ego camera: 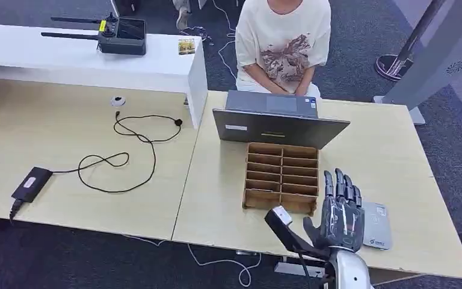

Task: Pass the card to the sensor for recognition and then transmit it.

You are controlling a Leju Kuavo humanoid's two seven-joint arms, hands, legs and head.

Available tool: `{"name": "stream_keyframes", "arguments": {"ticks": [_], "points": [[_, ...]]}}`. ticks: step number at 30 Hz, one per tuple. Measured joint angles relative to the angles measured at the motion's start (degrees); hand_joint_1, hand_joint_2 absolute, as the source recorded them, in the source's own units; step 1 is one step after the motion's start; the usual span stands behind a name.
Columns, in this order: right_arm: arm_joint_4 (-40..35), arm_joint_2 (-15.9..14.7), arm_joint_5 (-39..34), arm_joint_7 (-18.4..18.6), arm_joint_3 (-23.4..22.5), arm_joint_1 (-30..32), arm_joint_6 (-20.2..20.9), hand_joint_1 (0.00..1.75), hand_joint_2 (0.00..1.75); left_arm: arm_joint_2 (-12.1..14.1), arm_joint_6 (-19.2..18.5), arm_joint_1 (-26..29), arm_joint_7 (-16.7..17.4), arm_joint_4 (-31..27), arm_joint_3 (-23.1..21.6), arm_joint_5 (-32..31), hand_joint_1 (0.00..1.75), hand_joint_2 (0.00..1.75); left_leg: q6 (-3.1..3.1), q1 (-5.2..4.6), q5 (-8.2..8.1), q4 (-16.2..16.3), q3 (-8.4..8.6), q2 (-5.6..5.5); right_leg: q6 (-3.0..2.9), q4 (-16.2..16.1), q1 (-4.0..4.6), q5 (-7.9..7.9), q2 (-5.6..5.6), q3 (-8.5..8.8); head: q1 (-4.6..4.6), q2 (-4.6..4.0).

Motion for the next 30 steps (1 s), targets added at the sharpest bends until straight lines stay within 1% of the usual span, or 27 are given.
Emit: {"name": "stream_keyframes", "arguments": {"ticks": [4,8,10,13,17,19,21,24,28,30], "points": [[0.51,0.22,-0.99,-1.38,0.13,-0.51,-1.54,0.0,1.75,0.07,-0.04,-0.02,-0.17,0.0,-0.31,-0.22,0.0,0.0,0.0,0.0,0.0,0.0,0.0,0.0,0.0,0.0,0.0,0.0,0.0,0.01,0.0,-0.02],[0.66,0.61,-1.34,-2.25,0.13,-0.57,-5.79,0.0,1.75,0.11,-0.07,-0.02,-0.35,0.0,-0.33,-0.39,0.0,0.0,0.0,-0.01,0.0,0.0,0.0,0.0,0.0,0.0,-0.01,0.0,0.0,0.0,0.0,-0.02],[0.66,0.72,-1.49,-2.43,0.13,-0.57,-7.2,0.0,1.75,0.11,-0.2,-0.02,-0.37,0.0,-0.33,-0.53,0.0,0.0,0.0,-0.01,0.0,0.0,0.0,0.0,0.0,0.0,-0.01,0.0,0.0,0.0,0.0,-0.02],[0.66,1.07,-1.86,-2.25,0.09,-0.55,-8.07,0.0,1.75,0.15,-0.37,-0.02,-0.35,0.0,-0.35,-0.57,0.0,0.0,0.0,-0.01,0.0,0.0,0.0,0.0,0.0,0.0,-0.01,0.0,0.0,0.0,0.0,-0.02],[0.51,1.4,1.15,-0.24,-0.3,-0.4,-10.78,0.0,1.75,0.17,-0.55,-0.02,-0.35,0.0,-0.35,-0.74,0.0,0.0,0.0,0.0,0.0,0.0,0.01,0.01,0.0,0.0,0.0,0.0,0.01,0.0,0.0,0.0],[0.5,1.44,2.44,0.07,-0.39,-0.35,-10.78,0.0,1.75,0.17,-0.66,-0.02,-0.35,0.0,-0.35,-0.85,0.0,0.0,0.0,0.0,0.0,0.0,0.01,0.01,0.0,0.0,0.0,0.0,0.02,0.0,0.0,-0.02],[0.57,1.44,2.69,-0.64,-0.48,-0.33,-9.49,0.0,1.75,0.2,-0.85,-0.01,-0.35,0.0,-0.37,-0.94,0.0,0.0,0.0,0.0,0.0,0.0,0.01,0.01,0.0,0.0,0.0,0.0,0.02,0.0,0.0,-0.02],[0.64,1.44,4.39,-1.12,-0.48,-0.06,-9.23,0.0,1.75,0.24,-1.05,0.0,-0.35,0.0,-0.39,-1.09,0.0,0.0,0.0,-0.01,0.0,0.0,0.01,0.01,0.0,0.0,-0.01,0.0,0.01,0.0,0.02,-0.02],[0.66,1.7,4.35,-1.09,-0.61,0.1,-8.58,0.0,1.75,0.28,-1.07,-0.03,-0.15,0.0,-0.42,-1.12,0.0,0.0,0.0,-0.01,0.0,0.0,0.01,0.01,0.0,0.0,-0.01,0.0,0.01,0.0,0.0,0.0],[0.79,2.06,4.35,-1.07,-0.81,0.14,-7.61,0.0,1.75,0.28,-1.07,-0.02,-0.13,0.0,-0.42,-1.16,0.0,0.0,0.0,0.0,0.0,0.0,0.01,0.01,0.0,0.0,0.0,0.0,0.01,0.0,0.0,0.0]]}}
